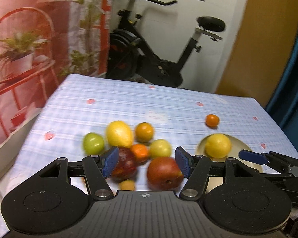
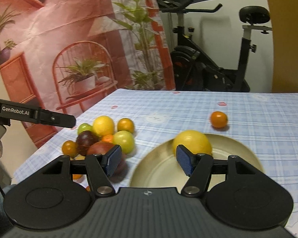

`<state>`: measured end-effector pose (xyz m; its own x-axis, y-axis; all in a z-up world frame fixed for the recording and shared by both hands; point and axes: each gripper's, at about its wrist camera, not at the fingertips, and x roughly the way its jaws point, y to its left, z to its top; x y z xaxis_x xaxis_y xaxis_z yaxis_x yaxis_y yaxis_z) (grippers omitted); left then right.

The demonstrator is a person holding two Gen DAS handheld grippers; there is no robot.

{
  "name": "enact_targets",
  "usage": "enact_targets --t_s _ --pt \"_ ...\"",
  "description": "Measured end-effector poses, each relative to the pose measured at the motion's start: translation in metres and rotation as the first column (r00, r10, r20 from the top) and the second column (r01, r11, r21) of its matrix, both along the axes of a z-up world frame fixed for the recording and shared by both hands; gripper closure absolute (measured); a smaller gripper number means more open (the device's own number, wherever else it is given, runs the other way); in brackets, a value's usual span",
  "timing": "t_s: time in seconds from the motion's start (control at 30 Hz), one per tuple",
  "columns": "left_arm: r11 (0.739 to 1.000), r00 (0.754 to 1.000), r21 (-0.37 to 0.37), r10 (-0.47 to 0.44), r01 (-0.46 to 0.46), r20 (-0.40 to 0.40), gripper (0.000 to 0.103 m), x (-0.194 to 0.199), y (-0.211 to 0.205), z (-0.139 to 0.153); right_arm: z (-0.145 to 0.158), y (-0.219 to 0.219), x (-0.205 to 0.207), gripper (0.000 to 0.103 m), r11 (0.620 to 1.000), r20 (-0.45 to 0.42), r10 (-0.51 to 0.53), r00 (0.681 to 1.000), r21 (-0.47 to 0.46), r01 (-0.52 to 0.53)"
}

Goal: Organize fruits
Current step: 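Open the right gripper and lift away from the lemon, then move the right tool back to the fruit cluster over the red apple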

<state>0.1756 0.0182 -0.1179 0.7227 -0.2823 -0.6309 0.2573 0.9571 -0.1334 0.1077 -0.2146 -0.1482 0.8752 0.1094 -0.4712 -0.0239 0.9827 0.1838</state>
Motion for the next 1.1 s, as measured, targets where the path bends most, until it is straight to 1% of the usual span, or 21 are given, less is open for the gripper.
enact_targets --t_s 0.17,0.27,0.4,0.6,0.83,1.0,1.03,1.1 --pt "0.996 0.996 -0.032 0.087 -0.086 0.023 0.038 -0.018 0.024 0.002 -0.001 0.011 0.002 0.039 0.999 -0.002 0.032 0.999 -0.003 -0.032" --pt "0.994 0.993 -0.024 0.111 -0.111 0.035 0.038 -0.026 0.030 0.002 -0.002 0.015 0.001 0.039 0.999 -0.003 0.053 0.999 -0.005 -0.053" --pt "0.992 0.991 -0.013 0.125 -0.124 0.047 0.038 -0.031 0.037 0.002 -0.005 0.019 0.001 0.039 0.997 -0.010 0.072 0.997 -0.007 -0.072" --pt "0.989 0.988 -0.012 0.145 -0.145 0.053 0.038 -0.037 0.043 -0.008 -0.008 0.024 0.002 0.039 0.996 -0.012 0.088 0.996 -0.003 -0.089" --pt "0.991 0.991 -0.019 0.132 -0.132 0.037 0.038 -0.039 0.042 -0.018 -0.014 0.031 0.004 0.039 0.994 -0.036 0.111 0.993 -0.016 -0.112" --pt "0.991 0.991 -0.006 0.134 -0.134 0.021 0.038 -0.037 0.043 -0.025 -0.016 0.035 0.006 0.040 0.991 -0.043 0.129 0.991 -0.022 -0.130" --pt "0.990 0.990 -0.007 0.138 -0.138 0.018 0.039 -0.036 0.044 -0.025 -0.017 0.036 0.007 0.043 0.991 -0.047 0.134 0.990 -0.024 -0.135" --pt "0.989 0.989 -0.003 0.147 -0.147 0.017 0.039 -0.036 0.045 -0.027 -0.018 0.038 0.009 0.044 0.989 -0.056 0.141 0.989 -0.029 -0.142"
